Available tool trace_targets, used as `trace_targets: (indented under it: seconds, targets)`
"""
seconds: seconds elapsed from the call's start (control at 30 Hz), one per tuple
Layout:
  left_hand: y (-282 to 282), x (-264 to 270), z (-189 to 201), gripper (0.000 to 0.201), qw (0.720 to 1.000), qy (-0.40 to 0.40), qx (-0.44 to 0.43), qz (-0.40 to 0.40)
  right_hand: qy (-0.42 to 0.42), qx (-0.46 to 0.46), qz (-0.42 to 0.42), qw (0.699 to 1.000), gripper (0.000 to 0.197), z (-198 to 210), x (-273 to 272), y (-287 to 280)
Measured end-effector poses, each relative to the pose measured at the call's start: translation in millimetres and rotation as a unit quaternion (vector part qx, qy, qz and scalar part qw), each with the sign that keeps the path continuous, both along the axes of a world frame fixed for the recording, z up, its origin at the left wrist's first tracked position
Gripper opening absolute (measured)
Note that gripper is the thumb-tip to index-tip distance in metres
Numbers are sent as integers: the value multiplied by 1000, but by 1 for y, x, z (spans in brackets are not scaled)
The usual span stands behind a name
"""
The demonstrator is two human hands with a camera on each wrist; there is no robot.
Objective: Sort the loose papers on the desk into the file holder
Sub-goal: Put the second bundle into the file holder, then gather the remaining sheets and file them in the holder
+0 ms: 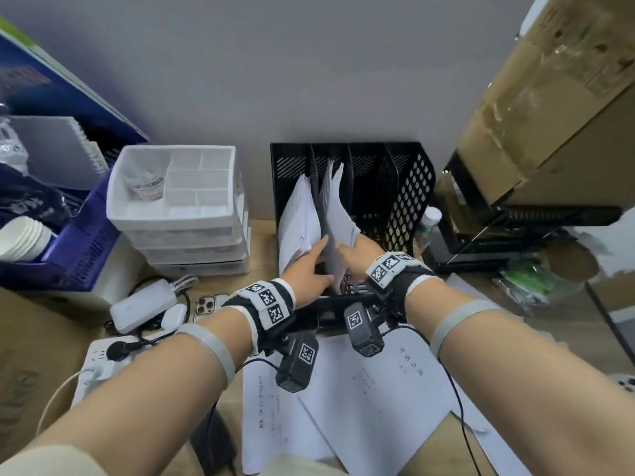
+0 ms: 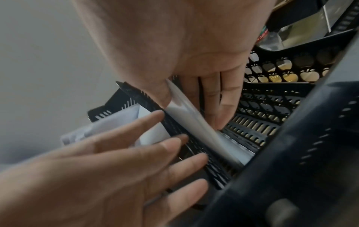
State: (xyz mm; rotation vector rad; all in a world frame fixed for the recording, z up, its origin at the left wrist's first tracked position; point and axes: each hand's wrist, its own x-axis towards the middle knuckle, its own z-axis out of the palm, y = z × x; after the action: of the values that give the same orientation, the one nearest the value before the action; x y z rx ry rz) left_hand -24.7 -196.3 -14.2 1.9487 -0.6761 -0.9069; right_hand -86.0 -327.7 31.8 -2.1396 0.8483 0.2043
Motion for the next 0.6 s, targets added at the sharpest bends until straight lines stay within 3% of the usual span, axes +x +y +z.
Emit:
trace_targets:
  seconds: [0.1,0.2,0.3,0.43,0.5,0.53,0.6]
  targets:
    - [7,-3,-8,51,998,55,-25,10,-3,-37,21,999,37,-9,-9,4]
    - [25,-10,-17,17,991,128,-25,15,-4,1,15,1000,26,-28,-27,6]
    - [52,-16,-44,17,983,178,44,-30,2,45,-10,999,17,-55,-60,7]
    - [82,-20,-96,5,974,93,172,-117,80,20,-116,990,12,-101,-125,10]
    - [87,-29,-113,17,967,79,194,-143,136,-2,-191,972,8,-122,-158,15]
    - [87,-36,-117,25,965,86,197,-150,173,-13,-243,954,15,-129,-175,18]
    - [81,-50,-124,36,964,96,195,-153,280,-12,-311,908,47,-138,-208,25]
